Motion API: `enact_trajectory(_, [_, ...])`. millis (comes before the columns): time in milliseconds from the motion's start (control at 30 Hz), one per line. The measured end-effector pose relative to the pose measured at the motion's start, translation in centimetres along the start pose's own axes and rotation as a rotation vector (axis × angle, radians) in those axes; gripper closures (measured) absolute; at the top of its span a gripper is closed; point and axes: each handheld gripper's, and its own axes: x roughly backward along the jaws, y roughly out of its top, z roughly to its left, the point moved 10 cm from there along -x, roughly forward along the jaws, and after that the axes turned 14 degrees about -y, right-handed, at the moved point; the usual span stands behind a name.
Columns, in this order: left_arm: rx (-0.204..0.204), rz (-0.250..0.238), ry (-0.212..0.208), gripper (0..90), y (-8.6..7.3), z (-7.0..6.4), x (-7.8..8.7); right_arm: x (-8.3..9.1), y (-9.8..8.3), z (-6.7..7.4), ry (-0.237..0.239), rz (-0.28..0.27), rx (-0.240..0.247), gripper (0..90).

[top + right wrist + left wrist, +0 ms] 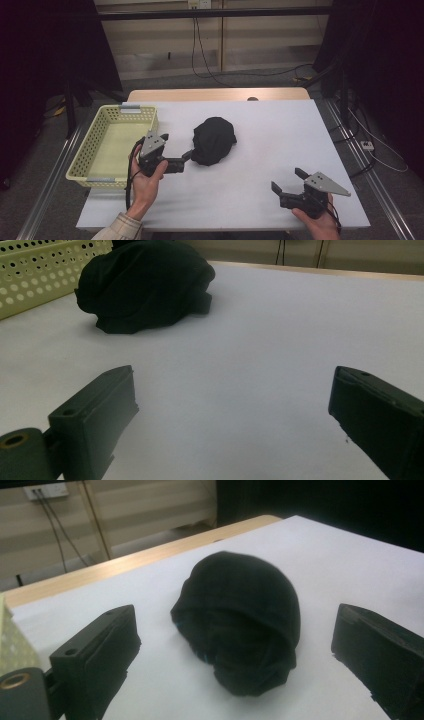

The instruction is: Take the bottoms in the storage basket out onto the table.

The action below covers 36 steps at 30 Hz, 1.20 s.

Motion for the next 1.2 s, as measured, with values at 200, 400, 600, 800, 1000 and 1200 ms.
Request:
enact_trajectory(200, [-0.004, 0.005, -0.017, 5.6, -0.8, -0.6, 0.8, 0.1, 0.0, 0.0, 0.001, 0.0, 0.001, 5.1])
enact_trajectory(400, [0.015, 0.02, 0.002, 4.2, -1.9, -0.7, 1.1, 0.1, 0.0, 0.1, 0.001, 0.0, 0.001, 5.2])
enact_trajectory(600, [0.018, 0.052, -0.016, 4.2, -3.3, -1.3, 0.9, 0.1, 0.0, 0.1, 0.002, -0.002, 0.005, 5.2])
enact_trajectory(800, [0.016, 0.081, -0.022, 4.8, -4.9, -1.8, 1.3, 0.1, 0.0, 0.1, 0.002, 0.0, 0.003, 5.2])
enact_trajectory(1000, [0.029, 0.076, -0.01, 4.8, -6.1, -1.8, 1.8, 0.0, -0.1, 0.1, 0.001, 0.002, 0.005, 5.2])
enact_trajectory(1200, [0.044, 0.07, -0.008, 4.7, -6.7, -1.8, 2.0, 0.1, 0.0, 0.1, -0.001, -0.001, -0.001, 5.2])
